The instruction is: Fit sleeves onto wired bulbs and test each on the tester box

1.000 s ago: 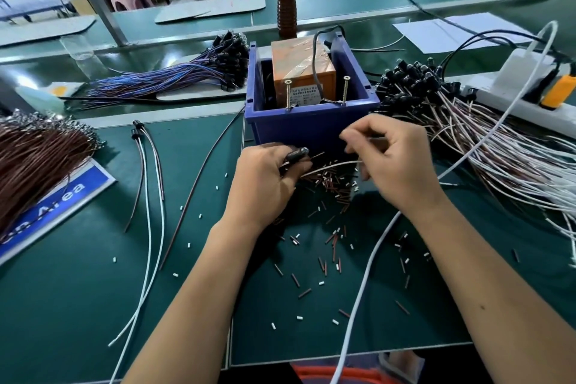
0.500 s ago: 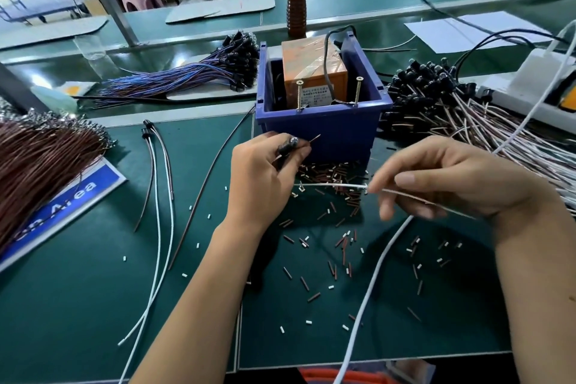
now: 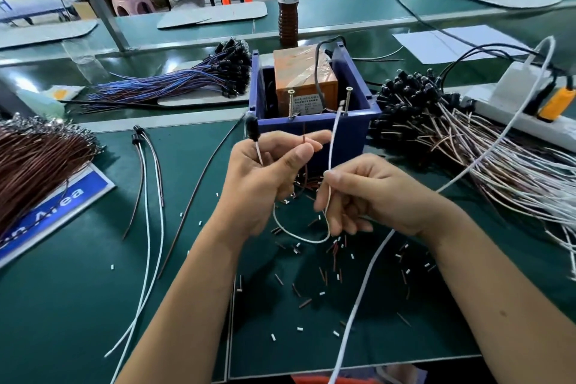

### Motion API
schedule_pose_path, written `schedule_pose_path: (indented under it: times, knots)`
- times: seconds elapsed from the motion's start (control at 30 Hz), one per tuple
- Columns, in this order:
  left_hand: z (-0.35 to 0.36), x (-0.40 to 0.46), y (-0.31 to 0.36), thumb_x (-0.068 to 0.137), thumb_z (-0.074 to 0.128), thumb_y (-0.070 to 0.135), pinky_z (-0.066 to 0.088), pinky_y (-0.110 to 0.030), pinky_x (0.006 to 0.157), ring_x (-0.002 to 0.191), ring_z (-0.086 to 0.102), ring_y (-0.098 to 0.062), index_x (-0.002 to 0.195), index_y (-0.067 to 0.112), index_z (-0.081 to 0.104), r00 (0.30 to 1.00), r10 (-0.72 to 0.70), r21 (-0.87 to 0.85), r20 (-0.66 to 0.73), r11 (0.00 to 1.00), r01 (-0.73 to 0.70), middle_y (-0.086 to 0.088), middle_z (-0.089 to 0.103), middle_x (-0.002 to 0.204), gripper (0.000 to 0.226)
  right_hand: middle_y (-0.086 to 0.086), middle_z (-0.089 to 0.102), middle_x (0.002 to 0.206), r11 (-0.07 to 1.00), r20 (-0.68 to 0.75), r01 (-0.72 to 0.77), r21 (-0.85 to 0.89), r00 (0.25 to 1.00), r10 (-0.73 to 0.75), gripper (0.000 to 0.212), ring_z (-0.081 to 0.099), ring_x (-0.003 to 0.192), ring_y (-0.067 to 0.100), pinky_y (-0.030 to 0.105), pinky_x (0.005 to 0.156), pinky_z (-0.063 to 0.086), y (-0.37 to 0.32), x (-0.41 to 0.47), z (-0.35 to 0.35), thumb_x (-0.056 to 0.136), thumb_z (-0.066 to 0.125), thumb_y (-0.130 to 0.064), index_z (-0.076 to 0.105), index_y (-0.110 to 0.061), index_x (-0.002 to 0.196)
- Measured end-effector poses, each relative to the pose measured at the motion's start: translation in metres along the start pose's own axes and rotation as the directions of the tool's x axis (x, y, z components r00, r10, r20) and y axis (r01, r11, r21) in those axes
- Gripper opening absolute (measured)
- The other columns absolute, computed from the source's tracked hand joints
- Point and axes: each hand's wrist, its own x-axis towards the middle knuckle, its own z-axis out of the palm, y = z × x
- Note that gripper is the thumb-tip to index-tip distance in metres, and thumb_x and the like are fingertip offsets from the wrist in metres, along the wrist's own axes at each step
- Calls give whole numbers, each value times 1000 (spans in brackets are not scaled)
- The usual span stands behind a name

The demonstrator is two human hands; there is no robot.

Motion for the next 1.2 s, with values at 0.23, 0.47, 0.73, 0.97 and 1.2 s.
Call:
schedule_pose_path:
  times: [0.23, 0.47, 0.73, 0.97, 1.2]
  knots:
    - [3, 3, -5, 98, 63, 15, 27, -13, 40, 42, 31, 0, 98, 0, 73, 996, -86, -52, 16, 995, 87, -4, 79, 91, 18, 16, 72, 66, 993, 84, -43, -114, 995, 52, 37, 56, 46, 15, 18, 39, 40, 2, 6, 11, 107, 53, -31, 78, -7, 94]
    - [-4, 4, -8, 94, 67, 20, 26, -11, 39, 42, 37, 2, 87, 14, 80, 974, -219, -148, 63, 963, 226, -5, 76, 81, 16, 13, 70, 77, 997, -202, 66, 43, 978, -56, 20, 54, 50, 10, 16, 36, 35, 3, 5, -6, 103, 62, -24, 77, -11, 102]
    - [-5, 3, -11, 97, 62, 15, 23, -9, 38, 42, 31, 3, 87, 14, 80, 939, -287, -170, 190, 932, 319, -5, 75, 80, 21, 8, 69, 76, 968, -485, 249, 14, 849, -211, 20, 50, 48, 11, 18, 36, 34, 11, 17, 0, 103, 62, -24, 77, -15, 93]
    - [-3, 3, -9, 94, 64, 15, 27, -8, 37, 40, 32, 4, 82, 16, 80, 949, -253, -218, 185, 932, 291, -5, 73, 76, 20, 4, 64, 69, 953, -654, 302, 1, 721, -228, 27, 44, 42, 9, 17, 35, 30, 6, 14, 3, 105, 60, -13, 72, -15, 81]
    - [1, 3, -10, 88, 69, 23, 28, -9, 38, 42, 46, 3, 86, 13, 80, 972, -212, -217, 103, 949, 230, -7, 74, 78, 15, 10, 65, 72, 973, -440, 189, 132, 891, -114, 32, 46, 43, 10, 17, 33, 29, 8, 18, 22, 94, 62, -40, 71, -11, 83]
